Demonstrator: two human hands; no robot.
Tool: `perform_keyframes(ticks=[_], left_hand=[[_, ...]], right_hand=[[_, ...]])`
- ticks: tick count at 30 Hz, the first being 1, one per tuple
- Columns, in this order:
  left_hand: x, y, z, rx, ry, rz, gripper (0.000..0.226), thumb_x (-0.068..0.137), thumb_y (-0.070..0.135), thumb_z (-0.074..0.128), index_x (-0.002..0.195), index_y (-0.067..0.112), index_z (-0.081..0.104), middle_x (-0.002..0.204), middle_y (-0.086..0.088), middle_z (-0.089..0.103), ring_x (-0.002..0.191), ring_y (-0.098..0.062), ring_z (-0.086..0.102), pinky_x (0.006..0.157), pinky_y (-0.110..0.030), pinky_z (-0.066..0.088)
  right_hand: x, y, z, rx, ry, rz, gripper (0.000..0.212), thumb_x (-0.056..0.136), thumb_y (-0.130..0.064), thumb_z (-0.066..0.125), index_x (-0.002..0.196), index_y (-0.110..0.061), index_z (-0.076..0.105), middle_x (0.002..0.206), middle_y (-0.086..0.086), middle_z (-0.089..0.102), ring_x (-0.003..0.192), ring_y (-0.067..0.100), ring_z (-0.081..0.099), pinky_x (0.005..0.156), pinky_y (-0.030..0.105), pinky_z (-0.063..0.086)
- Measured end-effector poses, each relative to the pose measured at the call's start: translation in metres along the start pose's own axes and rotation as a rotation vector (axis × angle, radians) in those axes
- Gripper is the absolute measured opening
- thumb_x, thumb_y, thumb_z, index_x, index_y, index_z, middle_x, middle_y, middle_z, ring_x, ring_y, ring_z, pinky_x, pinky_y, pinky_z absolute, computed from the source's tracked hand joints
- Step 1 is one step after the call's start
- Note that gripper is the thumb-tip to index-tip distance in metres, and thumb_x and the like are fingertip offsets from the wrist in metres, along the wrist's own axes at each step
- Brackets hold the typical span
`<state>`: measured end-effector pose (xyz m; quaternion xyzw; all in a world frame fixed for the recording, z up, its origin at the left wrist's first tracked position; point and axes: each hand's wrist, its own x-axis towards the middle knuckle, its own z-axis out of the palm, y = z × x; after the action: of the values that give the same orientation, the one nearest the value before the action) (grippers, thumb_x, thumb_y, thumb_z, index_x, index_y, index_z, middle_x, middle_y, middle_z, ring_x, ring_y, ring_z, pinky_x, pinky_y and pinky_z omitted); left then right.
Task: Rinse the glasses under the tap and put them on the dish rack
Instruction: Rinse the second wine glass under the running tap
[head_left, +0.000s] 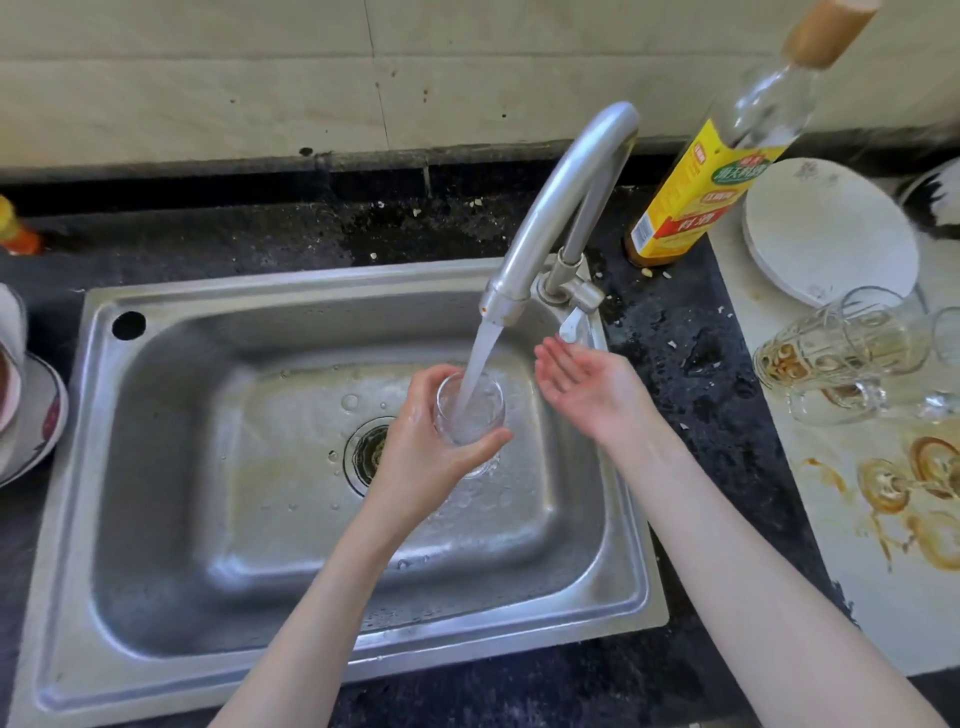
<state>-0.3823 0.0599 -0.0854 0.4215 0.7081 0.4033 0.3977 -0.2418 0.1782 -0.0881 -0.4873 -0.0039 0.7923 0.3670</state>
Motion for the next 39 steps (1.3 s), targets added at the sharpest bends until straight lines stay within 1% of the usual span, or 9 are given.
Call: perform_keyframes(ticks=[5, 9, 12, 19, 27, 30, 34, 37, 39], left_hand=[[0.000, 0.010, -0.003, 0.031, -0.002, 0.033, 0.057, 0.066, 0.025, 0.082, 0.111, 0.023, 0.047, 0.102, 0.022, 0.054, 0.094, 0.013, 0.050, 0.079, -0.005, 0.037], [-0.001, 0.016, -0.002, 0.048, 0.003, 0.026, 0.060, 0.065, 0.028, 0.082, 0.114, 0.020, 0.049, 0.102, 0.021, 0.053, 0.093, 0.001, 0.052, 0.083, -0.018, 0.042], [-0.001, 0.021, 0.001, 0.017, 0.029, 0.014, 0.059, 0.065, 0.026, 0.083, 0.114, 0.021, 0.049, 0.103, 0.020, 0.053, 0.094, -0.001, 0.054, 0.084, -0.025, 0.044], [0.001, 0.036, 0.000, -0.003, 0.037, 0.028, 0.054, 0.066, 0.026, 0.081, 0.109, 0.026, 0.048, 0.093, 0.037, 0.050, 0.086, 0.010, 0.051, 0.075, -0.017, 0.042], [0.001, 0.048, -0.002, -0.015, 0.057, 0.080, 0.055, 0.068, 0.025, 0.081, 0.112, 0.028, 0.047, 0.097, 0.037, 0.049, 0.091, 0.017, 0.047, 0.072, -0.003, 0.036], [-0.001, 0.049, -0.005, -0.015, 0.049, 0.096, 0.056, 0.068, 0.022, 0.081, 0.112, 0.025, 0.047, 0.098, 0.031, 0.050, 0.090, 0.018, 0.047, 0.072, -0.001, 0.034], [-0.005, 0.048, -0.007, -0.039, 0.063, 0.079, 0.056, 0.069, 0.024, 0.080, 0.114, 0.023, 0.046, 0.099, 0.028, 0.048, 0.091, 0.019, 0.047, 0.073, 0.000, 0.035], [-0.005, 0.045, -0.010, -0.024, 0.064, 0.071, 0.056, 0.069, 0.026, 0.080, 0.113, 0.025, 0.045, 0.102, 0.027, 0.048, 0.096, 0.010, 0.050, 0.080, -0.009, 0.039], [-0.005, 0.042, -0.012, -0.003, 0.070, 0.090, 0.054, 0.069, 0.027, 0.079, 0.110, 0.030, 0.045, 0.105, 0.024, 0.048, 0.101, 0.000, 0.050, 0.085, -0.016, 0.039]], right_hand=[[-0.009, -0.004, 0.005, 0.067, 0.048, 0.033, 0.016, 0.094, 0.003, 0.040, 0.093, 0.007, 0.055, 0.100, 0.016, 0.057, 0.094, 0.027, 0.057, 0.092, 0.035, 0.045], [-0.022, -0.009, 0.012, 0.100, 0.051, 0.075, 0.018, 0.093, 0.005, 0.036, 0.093, 0.007, 0.054, 0.100, 0.018, 0.057, 0.105, 0.030, 0.053, 0.093, 0.037, 0.045], [-0.029, -0.016, 0.014, 0.128, 0.033, 0.097, 0.019, 0.091, 0.007, 0.034, 0.096, 0.009, 0.053, 0.098, 0.021, 0.057, 0.101, 0.032, 0.055, 0.091, 0.039, 0.046], [-0.032, -0.043, 0.023, 0.269, -0.013, 0.100, 0.027, 0.090, 0.005, 0.034, 0.109, 0.012, 0.051, 0.104, 0.019, 0.059, 0.085, 0.028, 0.060, 0.068, 0.035, 0.051], [-0.033, -0.075, 0.025, 0.417, -0.128, 0.062, 0.030, 0.091, -0.002, 0.044, 0.115, 0.016, 0.044, 0.109, 0.028, 0.055, 0.093, 0.026, 0.058, 0.076, 0.030, 0.052], [-0.033, -0.067, 0.019, 0.275, -0.139, 0.076, 0.032, 0.094, -0.012, 0.047, 0.117, 0.011, 0.049, 0.105, 0.018, 0.059, 0.092, 0.024, 0.060, 0.077, 0.032, 0.051], [-0.041, -0.053, 0.014, -0.221, -0.070, 0.074, 0.027, 0.093, -0.021, 0.052, 0.111, -0.002, 0.057, 0.105, 0.010, 0.061, 0.095, 0.023, 0.059, 0.083, 0.038, 0.050], [-0.056, -0.027, 0.008, -0.447, -0.058, 0.145, 0.025, 0.090, -0.018, 0.056, 0.110, -0.004, 0.059, 0.102, 0.011, 0.061, 0.091, 0.024, 0.059, 0.080, 0.036, 0.050], [-0.064, -0.002, -0.001, -0.581, -0.053, 0.258, 0.021, 0.091, -0.022, 0.055, 0.098, -0.004, 0.063, 0.094, 0.010, 0.062, 0.083, 0.022, 0.059, 0.071, 0.031, 0.050]])
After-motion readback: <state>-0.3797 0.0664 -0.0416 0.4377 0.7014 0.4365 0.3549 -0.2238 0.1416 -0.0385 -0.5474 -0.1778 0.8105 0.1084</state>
